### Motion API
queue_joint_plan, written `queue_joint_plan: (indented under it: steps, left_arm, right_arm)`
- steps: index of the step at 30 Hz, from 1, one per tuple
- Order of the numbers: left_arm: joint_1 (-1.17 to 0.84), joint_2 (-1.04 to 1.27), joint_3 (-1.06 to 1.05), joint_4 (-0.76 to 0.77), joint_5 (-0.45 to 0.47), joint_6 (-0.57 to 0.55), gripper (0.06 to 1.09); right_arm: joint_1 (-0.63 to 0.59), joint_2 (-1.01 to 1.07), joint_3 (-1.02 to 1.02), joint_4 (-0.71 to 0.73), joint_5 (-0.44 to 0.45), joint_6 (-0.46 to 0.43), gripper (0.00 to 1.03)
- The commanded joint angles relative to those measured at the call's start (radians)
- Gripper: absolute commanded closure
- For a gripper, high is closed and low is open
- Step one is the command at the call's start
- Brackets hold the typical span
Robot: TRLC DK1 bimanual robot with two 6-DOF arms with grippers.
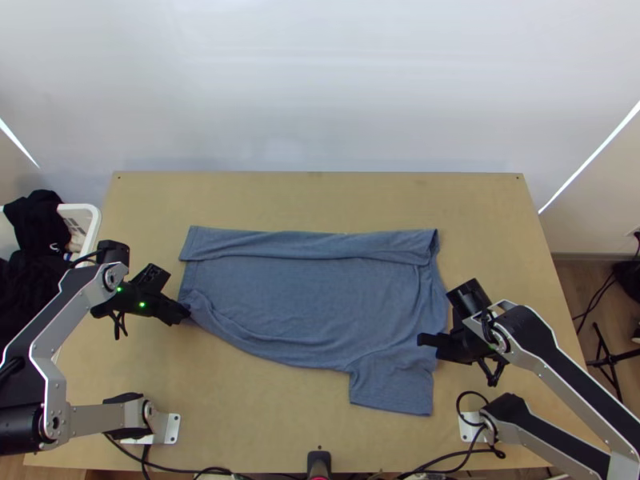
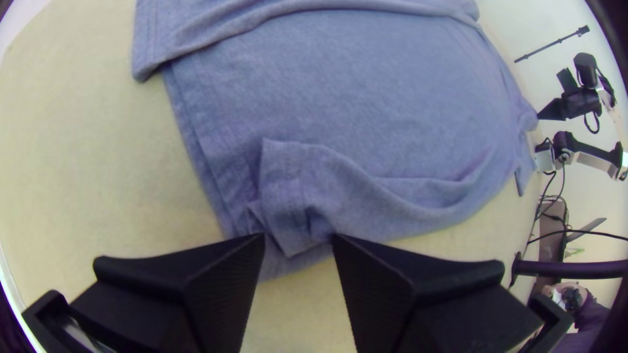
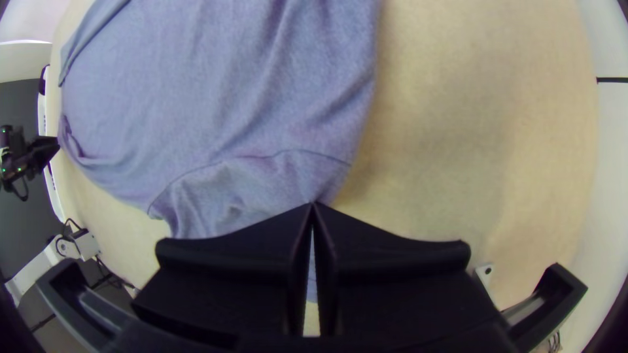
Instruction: Fold the t-shirt
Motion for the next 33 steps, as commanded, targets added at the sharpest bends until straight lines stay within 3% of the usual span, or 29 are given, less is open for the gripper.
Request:
queue_joint_plan:
  steps: [1,21,22,25,26,33]
  left_arm:
    - [0.0,0.024,0.002,0.014,-0.005,-0.003,0.54]
    - [-0.042,0.032,0.011,0.018,-0.006,-0.047,0.54]
    - [-0.042,0.032,0.009,0.018,-0.006,-0.047,0.57]
    - [-0.037,0.031,0.008,0.04,-0.005,-0.049,0.98]
    - [-0.032,0.031,0.008,0.044,-0.005,-0.052,1.05]
    - [0.012,0.028,0.025,0.049,-0.005,-0.053,1.05]
  right_arm:
    - [0.0,-0.001,0.0,0.0,0.001,0.002,1.0]
    - [-0.001,-0.007,-0.003,0.0,0.001,0.002,1.0]
    - [-0.001,-0.007,-0.003,0.0,0.001,0.002,1.0]
    - [-0.001,-0.009,-0.003,0.0,0.001,0.002,1.0]
    - [-0.001,-0.012,-0.005,0.0,-0.001,0.002,1.0]
    - [-0.008,-0.01,0.004,0.0,0.001,0.006,1.0]
